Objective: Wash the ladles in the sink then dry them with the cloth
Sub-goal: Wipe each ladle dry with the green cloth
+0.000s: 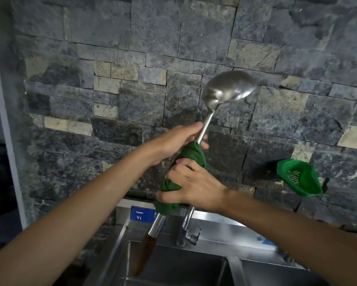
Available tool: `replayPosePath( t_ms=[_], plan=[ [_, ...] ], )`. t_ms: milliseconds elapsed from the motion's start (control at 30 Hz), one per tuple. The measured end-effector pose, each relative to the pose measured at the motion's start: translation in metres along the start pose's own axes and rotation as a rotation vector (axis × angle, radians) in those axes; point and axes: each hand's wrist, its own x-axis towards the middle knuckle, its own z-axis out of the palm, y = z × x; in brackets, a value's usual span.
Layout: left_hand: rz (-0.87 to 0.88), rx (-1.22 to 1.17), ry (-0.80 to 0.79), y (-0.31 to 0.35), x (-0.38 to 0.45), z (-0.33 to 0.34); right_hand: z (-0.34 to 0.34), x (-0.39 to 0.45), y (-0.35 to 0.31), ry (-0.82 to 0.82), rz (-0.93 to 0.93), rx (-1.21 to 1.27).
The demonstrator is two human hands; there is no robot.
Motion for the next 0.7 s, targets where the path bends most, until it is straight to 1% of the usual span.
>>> replayPosePath(
  t_ms=[33, 67, 133, 167, 233, 367, 400, 500, 567, 600, 633, 700],
  plan=[
    [0.015, -0.045, -0.064, 0.007, 0.007, 0.004, 0.002, 0.001, -0.004, -0.007, -0.017, 0.009],
    [0.030, -0.138, -0.102, 0.010, 0.012, 0.006, 0.003, 0.002, -0.007, -0.012, -0.024, 0.010],
    [0.068, -0.336, -0.118, 0.010, 0.016, 0.010, 0.003, 0.002, -0.008, -0.028, -0.015, 0.011],
    [0.092, -0.372, -0.094, 0.010, 0.019, 0.011, 0.002, 0.003, -0.006, -0.036, 0.000, 0.015],
    [0.115, -0.390, -0.001, 0.008, 0.026, 0.010, -0.001, 0.005, -0.006, -0.043, 0.046, 0.022],
    [0.089, -0.477, 0.183, 0.009, 0.040, 0.002, -0.003, 0.010, -0.006, -0.060, 0.114, 0.031],
    [0.088, -0.507, 0.223, 0.008, 0.042, -0.003, -0.001, 0.007, -0.008, -0.092, 0.089, 0.052],
    [0.092, -0.640, 0.316, 0.003, 0.049, -0.022, 0.004, -0.011, -0.026, -0.286, -0.051, 0.106],
    [0.080, -0.687, 0.375, -0.008, 0.051, -0.031, 0.011, -0.027, -0.049, -0.321, -0.110, 0.158],
    [0.070, -0.696, 0.404, -0.016, 0.050, -0.032, 0.016, -0.035, -0.059, -0.294, -0.115, 0.188],
    [0.057, -0.711, 0.435, -0.026, 0.049, -0.031, 0.021, -0.043, -0.066, -0.323, -0.104, 0.196],
    [0.033, -0.752, 0.515, -0.044, 0.045, -0.029, 0.029, -0.056, -0.081, -0.307, -0.120, 0.262]
  ],
)
